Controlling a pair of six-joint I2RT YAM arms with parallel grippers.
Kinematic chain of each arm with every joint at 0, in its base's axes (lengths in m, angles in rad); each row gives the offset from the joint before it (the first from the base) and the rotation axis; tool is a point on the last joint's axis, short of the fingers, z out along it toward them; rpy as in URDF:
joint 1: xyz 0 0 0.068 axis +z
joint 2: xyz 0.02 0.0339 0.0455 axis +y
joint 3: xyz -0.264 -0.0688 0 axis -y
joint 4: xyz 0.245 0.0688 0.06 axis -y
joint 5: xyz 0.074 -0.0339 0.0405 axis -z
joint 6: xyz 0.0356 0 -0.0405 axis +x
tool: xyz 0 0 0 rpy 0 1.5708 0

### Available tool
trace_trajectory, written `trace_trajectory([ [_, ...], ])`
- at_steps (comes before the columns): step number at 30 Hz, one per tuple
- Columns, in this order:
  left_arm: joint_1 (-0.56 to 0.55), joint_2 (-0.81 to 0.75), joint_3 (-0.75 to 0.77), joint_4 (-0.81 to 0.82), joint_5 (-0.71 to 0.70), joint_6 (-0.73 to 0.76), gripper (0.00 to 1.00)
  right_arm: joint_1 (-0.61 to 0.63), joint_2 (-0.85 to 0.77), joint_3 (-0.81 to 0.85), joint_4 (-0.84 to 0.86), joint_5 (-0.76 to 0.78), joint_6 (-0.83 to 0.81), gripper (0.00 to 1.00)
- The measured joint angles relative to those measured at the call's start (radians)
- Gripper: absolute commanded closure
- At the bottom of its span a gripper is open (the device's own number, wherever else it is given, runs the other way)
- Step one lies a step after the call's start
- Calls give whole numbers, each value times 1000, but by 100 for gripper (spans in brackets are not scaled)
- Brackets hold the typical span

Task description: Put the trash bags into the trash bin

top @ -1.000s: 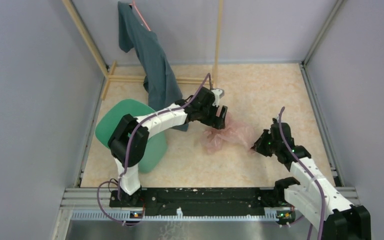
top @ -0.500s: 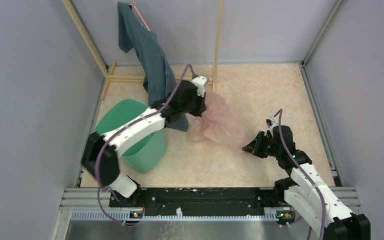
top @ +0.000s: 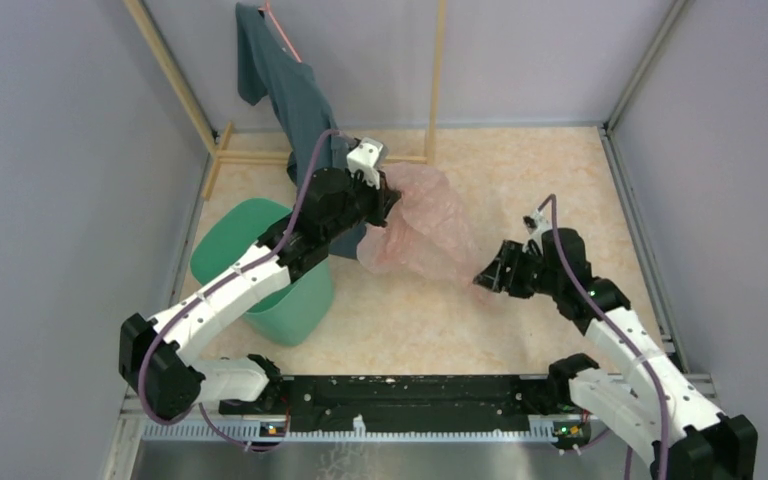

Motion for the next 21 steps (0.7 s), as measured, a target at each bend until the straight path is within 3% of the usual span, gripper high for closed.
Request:
trace_trajectory([
  [2,0,13,0,-14,4,0,100,54,0,92,-35,39,-34,24],
  [5,0,26,2,-28,19,-2,100,143,2,247,-75,119,-108,14],
  [12,0,75,30,-45,84,-12,100,216,159,486,-82,235,-244,9],
  [21,-5,102,41,-72,132,-27,100,399,445,486,135,351,-274,6],
])
